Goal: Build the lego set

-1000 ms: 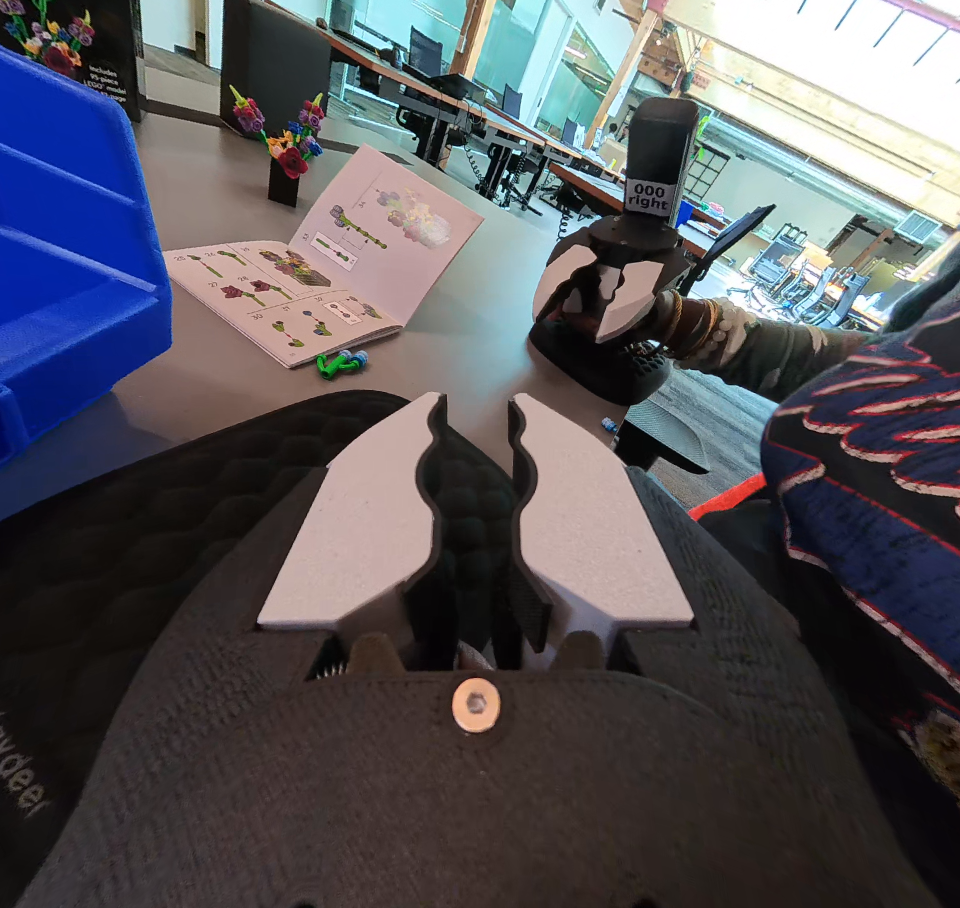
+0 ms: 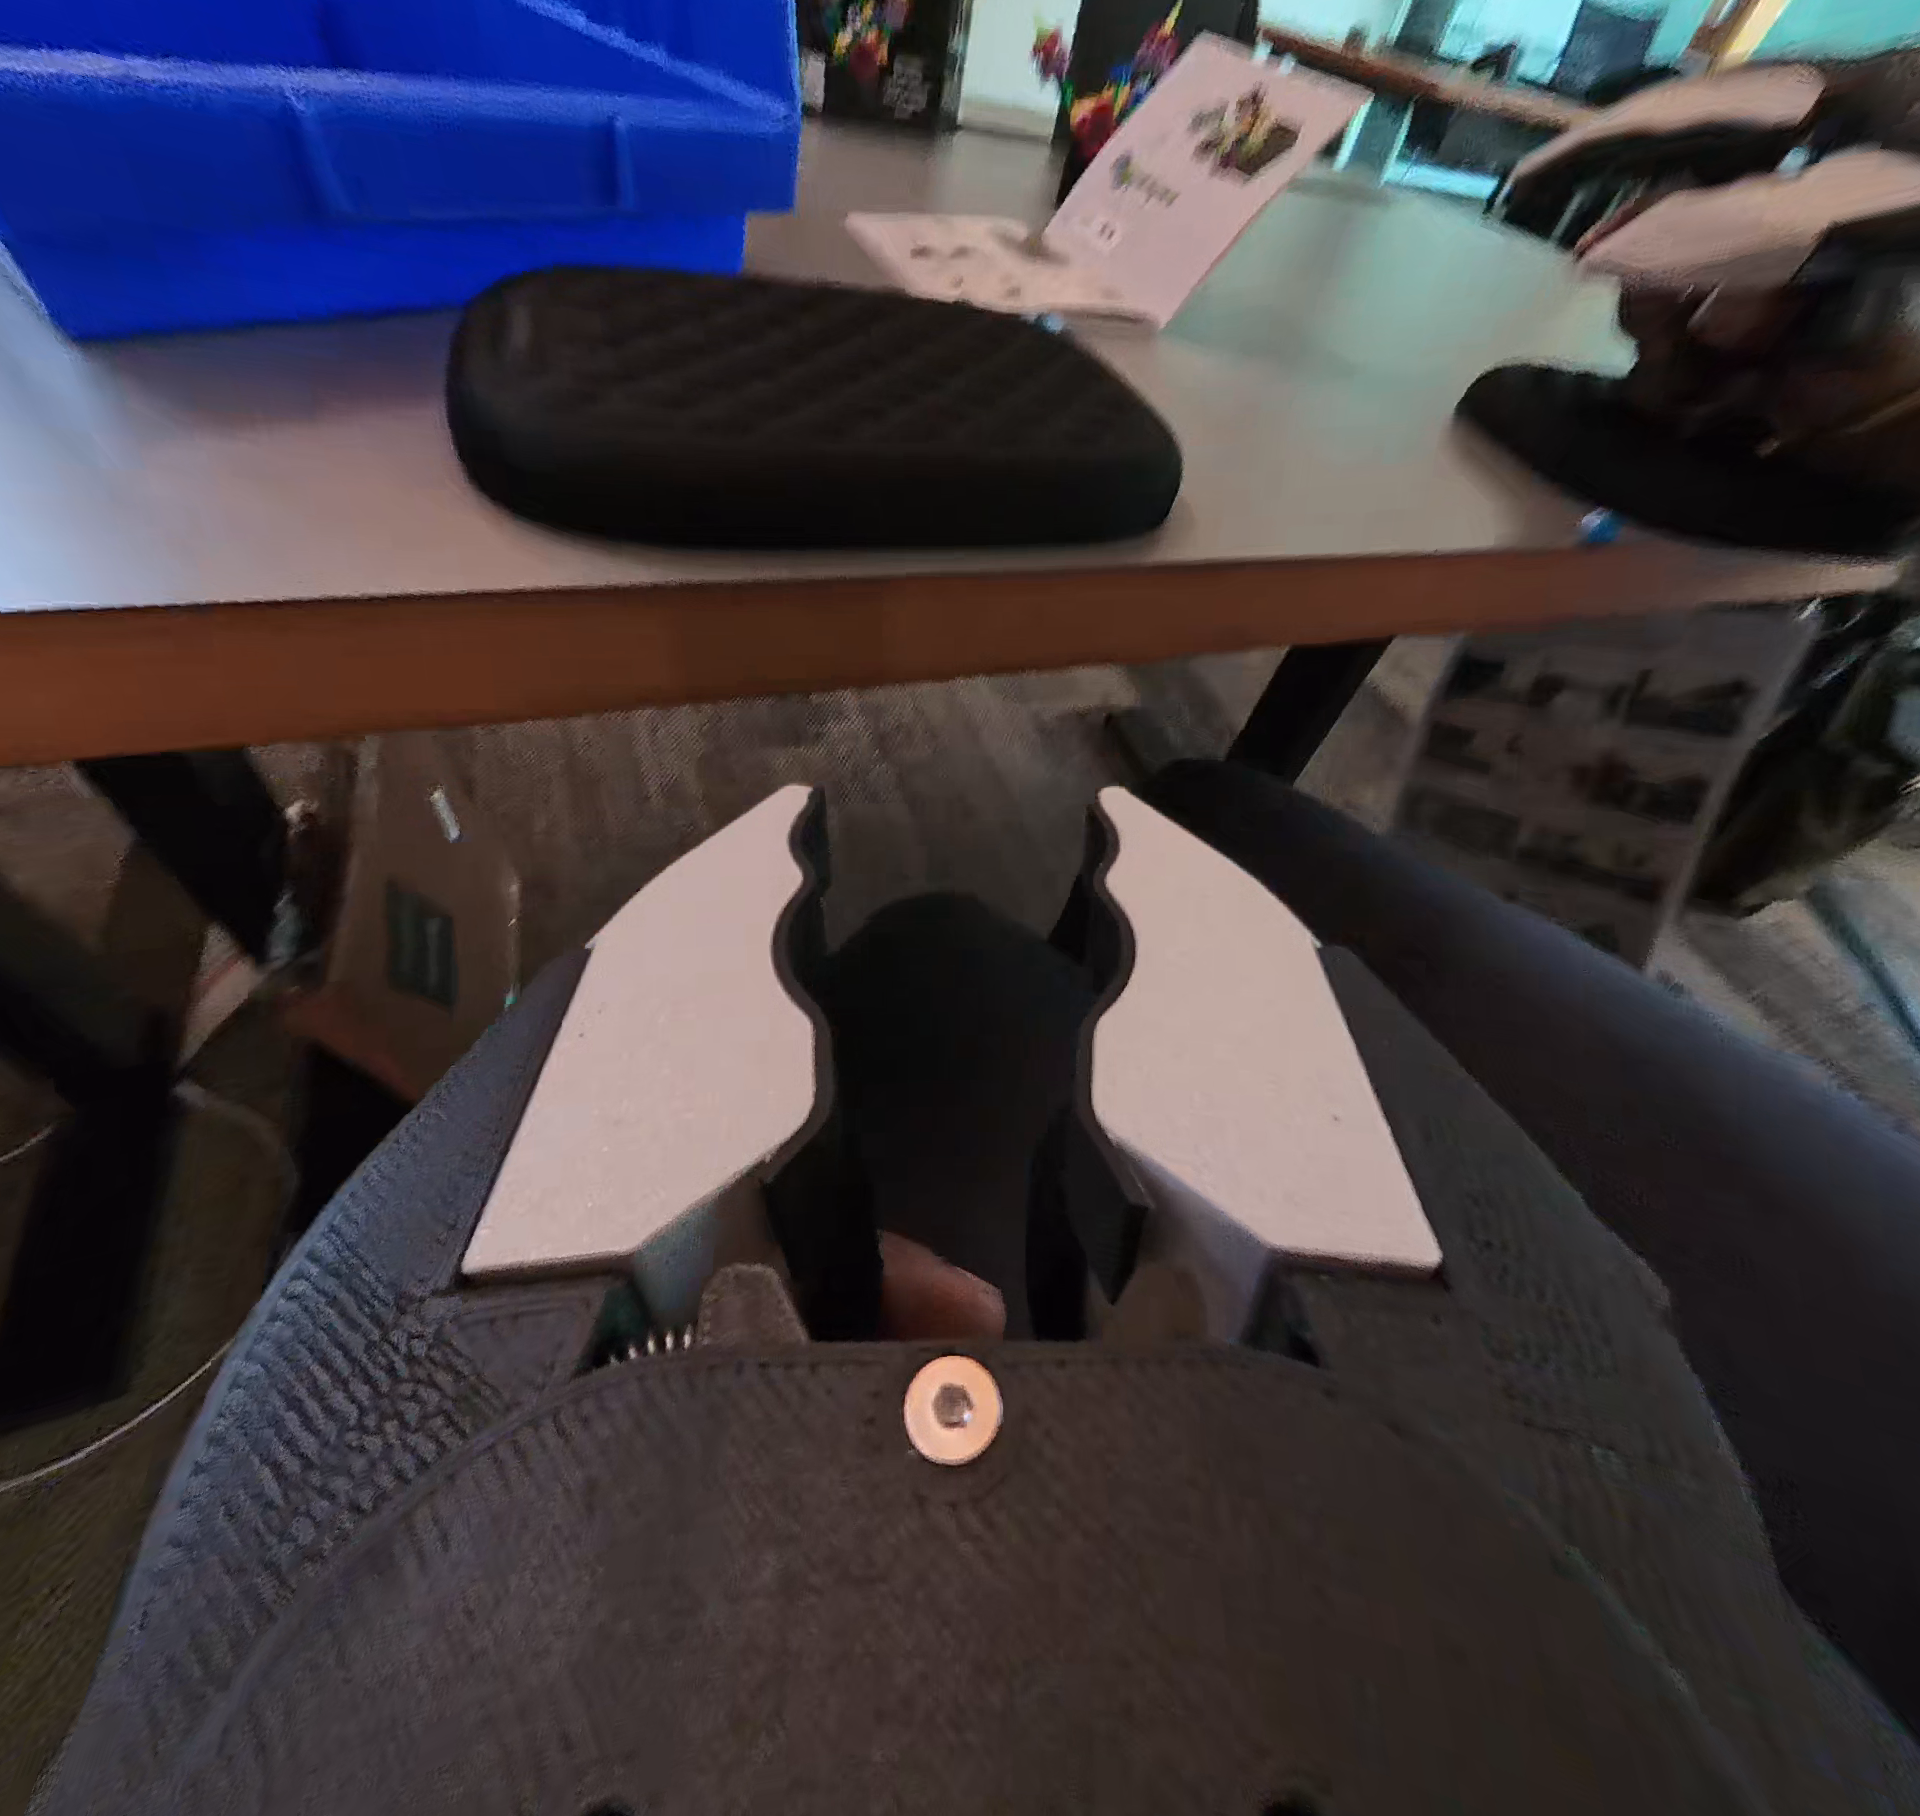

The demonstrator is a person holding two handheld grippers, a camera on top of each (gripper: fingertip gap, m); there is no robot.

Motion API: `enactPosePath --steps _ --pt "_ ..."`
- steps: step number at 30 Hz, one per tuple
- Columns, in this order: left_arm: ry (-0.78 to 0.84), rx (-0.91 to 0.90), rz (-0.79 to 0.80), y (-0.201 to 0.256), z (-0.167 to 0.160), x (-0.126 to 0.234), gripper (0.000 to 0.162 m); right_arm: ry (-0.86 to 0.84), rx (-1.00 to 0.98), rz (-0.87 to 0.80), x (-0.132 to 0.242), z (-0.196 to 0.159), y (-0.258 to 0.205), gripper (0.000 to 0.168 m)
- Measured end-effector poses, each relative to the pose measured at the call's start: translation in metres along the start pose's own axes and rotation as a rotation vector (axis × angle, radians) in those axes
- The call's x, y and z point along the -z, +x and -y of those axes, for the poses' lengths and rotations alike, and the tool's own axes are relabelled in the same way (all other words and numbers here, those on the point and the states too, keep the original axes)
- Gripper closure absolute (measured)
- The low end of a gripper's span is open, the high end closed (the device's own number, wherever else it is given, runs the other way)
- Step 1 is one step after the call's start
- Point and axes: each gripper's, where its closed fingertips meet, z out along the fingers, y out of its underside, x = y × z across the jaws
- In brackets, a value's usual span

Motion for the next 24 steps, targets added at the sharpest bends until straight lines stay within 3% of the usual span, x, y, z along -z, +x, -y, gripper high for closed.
enactPosePath --steps 3,7,9,13,15,17,19,24 --pt "-0.065 0.003 0.027 -0.003 -0.015 0.005 0.114 0.083 -0.055 0.055 0.008 0.009 -0.001 0.130" --pt "-0.082 0.082 0.016 -0.002 -0.025 0.015 0.114 0.117 -0.102 0.248 0.014 0.014 -0.020 0.138" --pt "-0.092 0.089 0.055 -0.009 -0.032 0.024 0.114 0.061 -0.120 0.386 0.017 0.009 -0.036 0.139" --pt "-0.075 0.090 0.143 -0.025 -0.035 0.044 0.114 -0.220 -0.142 0.588 0.039 -0.021 -0.066 0.132" --pt "-0.040 0.124 0.158 -0.028 -0.032 0.053 0.115 -0.355 -0.054 0.599 0.048 -0.045 -0.077 0.131" --pt "-0.012 0.161 0.162 -0.030 -0.031 0.059 0.115 -0.384 0.078 0.551 0.050 -0.052 -0.082 0.134" --pt "0.009 0.195 0.156 -0.030 -0.028 0.063 0.115 -0.367 0.171 0.478 0.049 -0.051 -0.082 0.137" --pt "0.041 0.114 0.178 -0.028 -0.013 0.065 0.115 -0.230 0.163 0.233 0.044 -0.040 -0.056 0.140"
